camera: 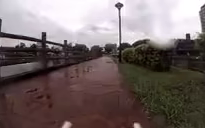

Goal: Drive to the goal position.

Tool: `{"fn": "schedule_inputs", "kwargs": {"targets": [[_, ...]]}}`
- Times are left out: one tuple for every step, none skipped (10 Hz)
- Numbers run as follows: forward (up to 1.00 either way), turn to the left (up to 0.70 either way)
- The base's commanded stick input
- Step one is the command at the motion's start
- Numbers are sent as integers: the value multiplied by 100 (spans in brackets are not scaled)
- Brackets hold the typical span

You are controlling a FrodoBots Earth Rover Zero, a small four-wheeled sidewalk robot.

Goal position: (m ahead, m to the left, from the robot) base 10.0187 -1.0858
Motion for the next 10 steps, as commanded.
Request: {"fn": "schedule_inputs", "kwargs": {"targets": [[50,0],[50,0],[50,0],[50,0],[50,0],[50,0],[50,0],[50,0],[50,0],[50,0]]}}
